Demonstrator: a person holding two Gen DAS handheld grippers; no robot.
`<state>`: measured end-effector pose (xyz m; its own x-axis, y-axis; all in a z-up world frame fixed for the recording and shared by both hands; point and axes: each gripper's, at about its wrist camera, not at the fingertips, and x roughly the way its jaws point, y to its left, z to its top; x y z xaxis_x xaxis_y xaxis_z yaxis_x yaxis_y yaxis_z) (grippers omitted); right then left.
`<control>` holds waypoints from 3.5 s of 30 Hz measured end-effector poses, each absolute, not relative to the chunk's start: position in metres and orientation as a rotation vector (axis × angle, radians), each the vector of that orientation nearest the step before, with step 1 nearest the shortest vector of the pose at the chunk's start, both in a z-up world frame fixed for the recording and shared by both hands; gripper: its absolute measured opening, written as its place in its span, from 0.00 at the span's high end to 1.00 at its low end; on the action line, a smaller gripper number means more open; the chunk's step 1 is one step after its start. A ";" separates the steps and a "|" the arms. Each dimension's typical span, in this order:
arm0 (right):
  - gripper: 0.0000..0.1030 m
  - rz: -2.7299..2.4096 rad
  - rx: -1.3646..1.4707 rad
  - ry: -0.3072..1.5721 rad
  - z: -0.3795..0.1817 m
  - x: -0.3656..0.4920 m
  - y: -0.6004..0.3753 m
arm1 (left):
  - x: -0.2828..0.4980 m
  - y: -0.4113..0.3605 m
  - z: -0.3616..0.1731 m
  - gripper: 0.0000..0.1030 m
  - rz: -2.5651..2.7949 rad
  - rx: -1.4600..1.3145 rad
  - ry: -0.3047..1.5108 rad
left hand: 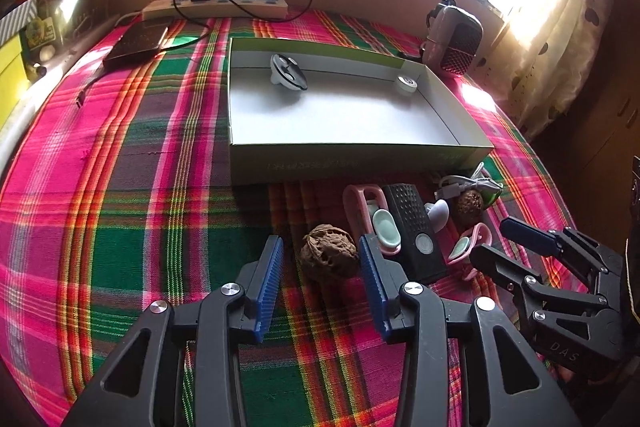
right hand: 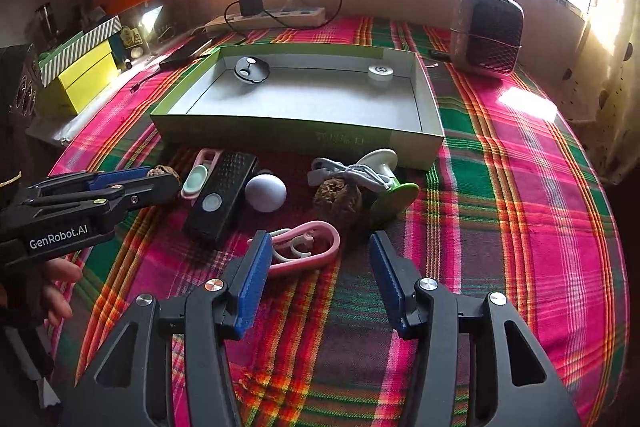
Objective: Organize objects
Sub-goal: 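Withdraw both grippers from box back toward remaining objects on the cloth, then grasp walnut with left gripper while right gripper grasps pink holder with mint insert, then lift and carry walnut with left gripper while right carries pink holder over box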
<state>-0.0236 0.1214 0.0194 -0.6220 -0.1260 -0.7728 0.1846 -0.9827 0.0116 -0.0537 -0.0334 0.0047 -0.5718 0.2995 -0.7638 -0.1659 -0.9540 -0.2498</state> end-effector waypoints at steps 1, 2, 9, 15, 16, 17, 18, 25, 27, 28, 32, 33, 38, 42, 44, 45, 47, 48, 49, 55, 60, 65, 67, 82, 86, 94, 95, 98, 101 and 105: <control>0.47 -2.687 1.273 0.111 0.020 -0.022 0.123 | -0.054 -0.034 0.004 0.64 2.567 -1.296 -0.210; 0.46 -2.694 1.276 0.115 0.021 -0.021 0.125 | -0.054 -0.034 0.004 0.64 2.570 -1.286 -0.209; 0.46 -2.740 1.330 0.145 0.021 -0.016 0.139 | -0.056 -0.036 0.004 0.64 2.562 -1.287 -0.215; 0.46 -2.789 1.374 0.104 0.022 -0.011 0.154 | -0.056 -0.038 0.004 0.64 2.555 -1.279 -0.216; 0.46 -2.794 1.360 0.085 0.024 -0.010 0.154 | -0.056 -0.037 0.004 0.64 2.555 -1.278 -0.214; 0.46 -2.798 1.343 0.070 0.028 -0.009 0.153 | -0.056 -0.037 0.004 0.64 2.555 -1.278 -0.213; 0.46 -2.802 1.324 0.058 0.031 -0.008 0.152 | -0.056 -0.037 0.004 0.64 2.554 -1.277 -0.212; 0.46 -2.737 1.279 0.055 0.036 -0.015 0.123 | -0.057 -0.037 0.004 0.64 2.550 -1.274 -0.210; 0.46 -2.721 1.307 0.071 0.031 -0.019 0.117 | -0.056 -0.037 0.004 0.64 2.550 -1.275 -0.207; 0.46 -2.717 1.332 0.086 0.028 -0.021 0.114 | -0.056 -0.037 0.004 0.64 2.550 -1.275 -0.208; 0.46 -2.718 1.369 0.091 0.021 -0.020 0.117 | -0.056 -0.037 0.004 0.64 2.547 -1.272 -0.204; 0.46 -2.727 1.370 0.092 0.022 -0.019 0.120 | -0.056 -0.037 0.004 0.64 2.547 -1.273 -0.204; 0.46 -2.765 1.408 0.107 0.019 -0.015 0.136 | -0.056 -0.037 0.003 0.64 2.549 -1.272 -0.194; 0.46 -2.756 1.395 0.076 0.018 -0.017 0.142 | -0.056 -0.036 0.002 0.64 2.552 -1.275 -0.189; 0.46 -2.738 1.390 0.082 0.016 -0.019 0.141 | -0.056 -0.034 0.002 0.64 2.557 -1.279 -0.178; 0.46 -2.729 1.395 0.086 0.014 -0.020 0.140 | -0.056 -0.034 0.002 0.64 2.559 -1.279 -0.173; 0.46 -2.713 1.398 0.089 0.011 -0.022 0.139 | -0.056 -0.033 0.003 0.64 2.562 -1.281 -0.164; 0.46 -2.706 1.396 0.086 0.010 -0.022 0.139 | -0.056 -0.033 0.003 0.64 2.564 -1.280 -0.161; 0.46 -2.696 1.395 0.081 0.009 -0.023 0.140 | -0.057 -0.033 0.003 0.64 2.566 -1.279 -0.157; 0.46 -2.676 1.355 0.112 0.007 -0.027 0.140 | -0.059 -0.030 0.003 0.64 2.588 -1.284 -0.131; 0.46 -2.666 1.328 0.133 0.007 -0.026 0.141 | -0.058 -0.027 0.003 0.64 2.602 -1.279 -0.098; 0.52 -2.655 1.305 0.140 0.007 -0.024 0.139 | -0.058 -0.028 0.004 0.64 2.600 -1.279 -0.115; 0.57 -2.649 1.296 0.143 0.007 -0.023 0.138 | -0.058 -0.028 0.004 0.67 2.608 -1.282 -0.113; 0.82 -2.632 1.268 0.163 0.007 -0.019 0.132 | -0.057 -0.031 0.004 0.72 2.621 -1.286 -0.104; 0.82 -2.634 1.268 0.163 0.007 -0.019 0.132 | -0.057 -0.031 0.004 0.72 2.622 -1.285 -0.102; 0.82 -2.633 1.271 0.170 0.007 -0.019 0.132 | -0.057 -0.031 0.004 0.72 2.624 -1.287 -0.101; 0.82 -2.632 1.271 0.171 0.007 -0.018 0.133 | -0.056 -0.031 0.004 0.72 2.624 -1.287 -0.098; 0.82 -2.629 1.277 0.167 0.007 -0.019 0.135 | -0.056 -0.032 0.005 0.72 2.628 -1.292 -0.090; 0.82 -2.637 1.270 0.162 0.010 -0.019 0.136 | -0.054 -0.033 0.009 0.72 2.642 -1.275 -0.083; 0.82 -2.640 1.248 0.148 0.017 -0.019 0.136 | -0.052 -0.033 0.017 0.72 2.658 -1.251 -0.077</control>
